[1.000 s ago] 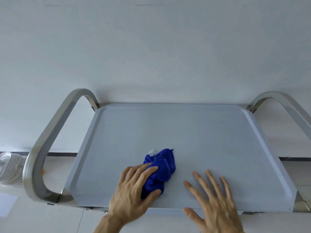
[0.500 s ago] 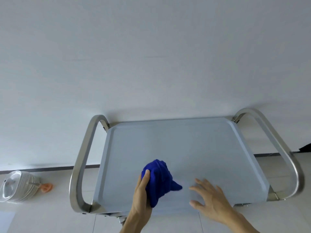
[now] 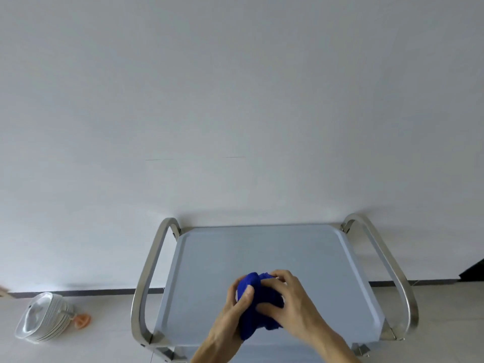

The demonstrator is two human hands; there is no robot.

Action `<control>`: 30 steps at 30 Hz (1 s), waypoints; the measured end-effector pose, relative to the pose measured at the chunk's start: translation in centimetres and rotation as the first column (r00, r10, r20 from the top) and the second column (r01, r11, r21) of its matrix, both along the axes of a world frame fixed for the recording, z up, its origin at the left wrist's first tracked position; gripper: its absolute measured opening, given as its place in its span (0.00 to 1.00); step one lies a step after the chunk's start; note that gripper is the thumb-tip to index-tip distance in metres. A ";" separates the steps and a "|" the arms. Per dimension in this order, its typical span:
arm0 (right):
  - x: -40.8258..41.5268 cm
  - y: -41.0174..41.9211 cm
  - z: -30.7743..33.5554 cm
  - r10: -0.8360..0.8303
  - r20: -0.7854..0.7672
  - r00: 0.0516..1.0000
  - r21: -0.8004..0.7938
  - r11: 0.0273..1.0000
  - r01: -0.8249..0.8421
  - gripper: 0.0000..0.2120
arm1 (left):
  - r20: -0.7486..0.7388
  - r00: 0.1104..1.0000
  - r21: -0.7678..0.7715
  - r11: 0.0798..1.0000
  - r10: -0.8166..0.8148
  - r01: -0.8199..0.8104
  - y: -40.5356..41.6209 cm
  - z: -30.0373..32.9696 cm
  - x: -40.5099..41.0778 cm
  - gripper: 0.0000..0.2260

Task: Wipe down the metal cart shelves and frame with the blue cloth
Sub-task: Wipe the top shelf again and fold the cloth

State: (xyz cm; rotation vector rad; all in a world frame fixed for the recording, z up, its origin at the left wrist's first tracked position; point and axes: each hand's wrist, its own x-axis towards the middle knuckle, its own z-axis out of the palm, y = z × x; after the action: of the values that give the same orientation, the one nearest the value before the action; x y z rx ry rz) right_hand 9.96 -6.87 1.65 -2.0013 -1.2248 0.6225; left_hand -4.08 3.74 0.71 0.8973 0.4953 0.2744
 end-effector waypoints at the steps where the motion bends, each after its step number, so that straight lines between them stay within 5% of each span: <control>1: 0.6 0.3 0.5 0.001 -0.027 1.000 0.009 1.000 -0.001 0.17 | -0.004 1.000 0.047 0.999 -0.003 0.003 0.1 0.7 0.0 0.31; 6: 2.7 2.7 2.5 0.022 -0.085 0.996 0.046 0.999 -0.018 0.06 | -0.041 0.999 0.117 0.993 0.000 0.005 1.7 2.3 0.4 0.27; 18: 6.6 5.1 5.4 -0.133 -0.209 0.969 0.079 0.985 0.152 0.05 | -0.150 0.989 0.193 0.981 0.017 0.013 5.3 3.8 0.6 0.25; 21: 5.3 4.5 5.0 -0.086 -0.252 0.964 0.141 0.982 0.125 0.09 | -0.124 0.988 0.135 0.988 0.093 -0.077 5.4 3.9 1.1 0.25; 25: 3.3 4.0 4.3 0.126 -0.263 0.957 0.005 0.992 -0.130 0.20 | -0.071 0.990 0.061 0.991 0.121 -0.117 5.7 4.3 1.7 0.23; 30: 3.0 4.3 3.7 0.079 -0.225 0.971 0.030 0.997 -0.075 0.24 | -0.042 0.992 -0.008 0.993 0.115 -0.116 6.1 4.9 2.1 0.23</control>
State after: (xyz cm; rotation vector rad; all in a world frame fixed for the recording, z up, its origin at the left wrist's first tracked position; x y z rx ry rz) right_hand 12.95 -2.60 5.33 -1.8151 -1.1689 0.8475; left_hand -1.98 9.85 5.61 0.8668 0.5878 0.3588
